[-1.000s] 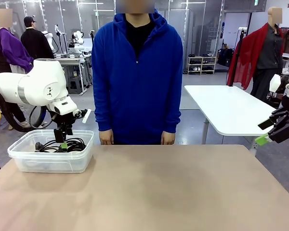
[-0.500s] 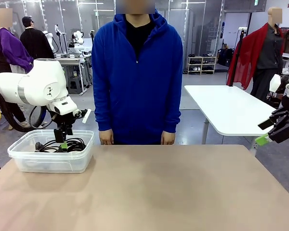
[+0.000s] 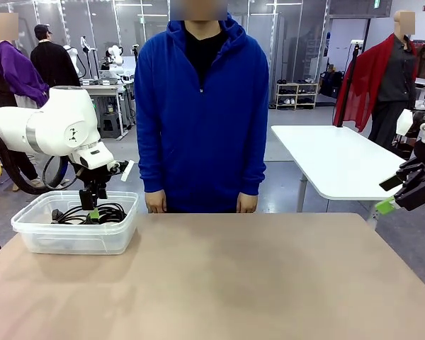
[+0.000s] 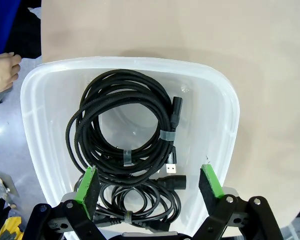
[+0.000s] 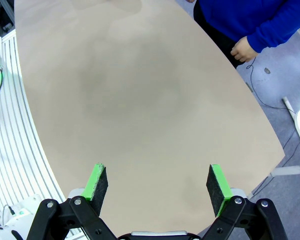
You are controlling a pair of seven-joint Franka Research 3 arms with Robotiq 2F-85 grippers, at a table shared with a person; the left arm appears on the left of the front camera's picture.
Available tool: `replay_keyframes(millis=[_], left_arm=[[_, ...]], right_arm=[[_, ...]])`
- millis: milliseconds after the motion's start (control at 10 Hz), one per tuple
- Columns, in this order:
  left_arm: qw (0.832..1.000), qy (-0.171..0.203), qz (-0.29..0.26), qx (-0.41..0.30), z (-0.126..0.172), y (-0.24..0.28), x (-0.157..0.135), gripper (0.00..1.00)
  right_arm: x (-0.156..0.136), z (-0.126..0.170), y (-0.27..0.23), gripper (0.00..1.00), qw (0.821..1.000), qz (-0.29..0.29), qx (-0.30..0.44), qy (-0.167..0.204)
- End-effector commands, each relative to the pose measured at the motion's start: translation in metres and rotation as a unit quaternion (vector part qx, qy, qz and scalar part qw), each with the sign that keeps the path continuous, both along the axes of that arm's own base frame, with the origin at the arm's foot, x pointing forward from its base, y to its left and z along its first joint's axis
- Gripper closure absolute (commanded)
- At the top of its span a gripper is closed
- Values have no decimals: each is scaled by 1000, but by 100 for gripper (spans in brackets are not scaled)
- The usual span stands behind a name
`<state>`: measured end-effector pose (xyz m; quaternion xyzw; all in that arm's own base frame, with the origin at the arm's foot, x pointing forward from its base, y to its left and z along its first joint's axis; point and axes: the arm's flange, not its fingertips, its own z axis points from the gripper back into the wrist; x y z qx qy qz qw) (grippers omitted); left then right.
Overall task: Organize and store the cables.
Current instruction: Place the USB Extension Cable into the Organizing box.
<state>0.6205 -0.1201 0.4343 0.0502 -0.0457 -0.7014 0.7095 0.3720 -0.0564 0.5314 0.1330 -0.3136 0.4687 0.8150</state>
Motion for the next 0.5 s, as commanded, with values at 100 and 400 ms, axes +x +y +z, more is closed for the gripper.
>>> replay_keyframes(millis=[100,400], left_arm=[[1000,-5,-3,1,1,2,2,0],[1000,-5,-3,1,1,2,2,0]], right_arm=[[1,-1,0,0,1000,0,4,-5],[1,-1,0,0,1000,0,4,-5]])
